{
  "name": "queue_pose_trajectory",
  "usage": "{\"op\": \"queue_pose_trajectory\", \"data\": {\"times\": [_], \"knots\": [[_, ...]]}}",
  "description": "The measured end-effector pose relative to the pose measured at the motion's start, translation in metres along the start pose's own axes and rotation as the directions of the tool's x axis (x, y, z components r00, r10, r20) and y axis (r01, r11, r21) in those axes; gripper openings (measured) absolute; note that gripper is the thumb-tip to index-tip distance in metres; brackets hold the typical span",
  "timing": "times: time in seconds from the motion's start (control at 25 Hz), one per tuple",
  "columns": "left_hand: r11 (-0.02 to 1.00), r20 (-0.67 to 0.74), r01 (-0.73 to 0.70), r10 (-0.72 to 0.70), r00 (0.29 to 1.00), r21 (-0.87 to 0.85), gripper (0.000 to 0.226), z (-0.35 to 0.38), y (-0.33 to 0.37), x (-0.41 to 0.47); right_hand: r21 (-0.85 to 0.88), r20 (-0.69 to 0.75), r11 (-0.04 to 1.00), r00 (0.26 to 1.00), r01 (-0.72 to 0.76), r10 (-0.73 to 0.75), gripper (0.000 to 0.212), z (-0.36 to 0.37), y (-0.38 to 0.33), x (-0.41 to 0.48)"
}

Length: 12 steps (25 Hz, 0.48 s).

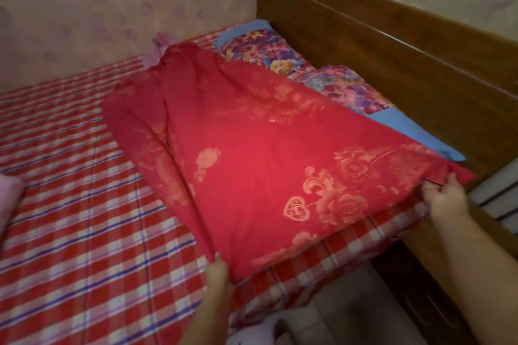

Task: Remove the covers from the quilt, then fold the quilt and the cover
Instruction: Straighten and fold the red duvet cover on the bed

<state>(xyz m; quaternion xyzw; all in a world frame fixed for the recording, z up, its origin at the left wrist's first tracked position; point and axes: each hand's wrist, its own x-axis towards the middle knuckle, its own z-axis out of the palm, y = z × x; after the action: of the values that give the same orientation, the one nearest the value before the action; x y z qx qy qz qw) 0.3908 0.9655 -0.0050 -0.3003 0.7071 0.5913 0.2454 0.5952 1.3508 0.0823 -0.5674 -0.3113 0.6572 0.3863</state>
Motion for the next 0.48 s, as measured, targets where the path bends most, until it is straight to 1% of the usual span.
{"op": "queue_pose_trajectory", "data": {"times": [0.04, 0.08, 0.12, 0.16, 0.2, 0.24, 0.28, 0.32, 0.36, 0.4, 0.44, 0.48], "knots": [[0.999, 0.044, 0.020, -0.022, 0.999, 0.029, 0.042, 0.011, -0.020, -0.013, 0.155, 0.043, 0.983, 0.995, -0.094, 0.089, 0.035, 0.006, 0.014, -0.016], [0.999, 0.059, 0.039, -0.041, 0.997, 0.020, 0.043, 0.020, -0.044, -0.017, 0.172, 0.051, 0.979, 0.994, -0.105, 0.098, 0.037, -0.003, 0.037, -0.029], [0.997, 0.060, 0.077, -0.078, 0.995, 0.020, 0.047, 0.024, -0.057, -0.031, 0.155, 0.077, 0.951, 0.963, -0.269, 0.260, 0.041, -0.006, 0.066, -0.050], [0.995, 0.077, 0.087, -0.091, 0.993, 0.048, 0.052, 0.023, -0.076, -0.025, 0.106, 0.096, 0.907, 0.912, -0.407, 0.398, 0.041, -0.002, 0.093, -0.073], [0.987, 0.099, 0.139, -0.147, 0.984, 0.080, 0.053, 0.022, -0.084, -0.028, 0.021, 0.108, 0.817, 0.814, -0.576, 0.571, 0.037, 0.005, 0.124, -0.098], [0.981, 0.144, 0.175, -0.185, 0.972, 0.082, 0.052, 0.018, -0.087, -0.033, -0.112, 0.125, 0.721, 0.710, -0.684, 0.693, 0.033, 0.010, 0.152, -0.121], [0.978, 0.131, 0.197, -0.205, 0.970, 0.073, 0.057, 0.014, -0.081, -0.047, -0.188, 0.128, 0.627, 0.614, -0.756, 0.779, 0.029, 0.019, 0.177, -0.146], [0.974, 0.107, 0.224, -0.227, 0.968, 0.039, 0.066, 0.012, -0.080, -0.042, -0.204, 0.172, 0.553, 0.527, -0.808, 0.833, 0.022, 0.027, 0.195, -0.166], [0.971, 0.103, 0.239, -0.236, 0.966, -0.017, 0.063, 0.008, -0.077, -0.048, -0.229, 0.193, 0.528, 0.493, -0.818, 0.848, 0.012, 0.036, 0.207, -0.181], [0.961, 0.115, 0.265, -0.255, 0.960, -0.081, 0.061, 0.006, -0.078, -0.043, -0.237, 0.209, 0.540, 0.500, -0.808, 0.840, 0.013, 0.045, 0.211, -0.193], [0.937, 0.152, 0.321, -0.300, 0.942, -0.139, 0.060, 0.002, -0.078, -0.043, -0.263, 0.207, 0.562, 0.523, -0.784, 0.826, 0.018, 0.051, 0.212, -0.199], [0.906, 0.196, 0.375, -0.339, 0.920, -0.194, 0.062, 0.001, -0.076, -0.042, -0.244, 0.227, 0.584, 0.539, -0.774, 0.811, 0.021, 0.056, 0.208, -0.202]]}}
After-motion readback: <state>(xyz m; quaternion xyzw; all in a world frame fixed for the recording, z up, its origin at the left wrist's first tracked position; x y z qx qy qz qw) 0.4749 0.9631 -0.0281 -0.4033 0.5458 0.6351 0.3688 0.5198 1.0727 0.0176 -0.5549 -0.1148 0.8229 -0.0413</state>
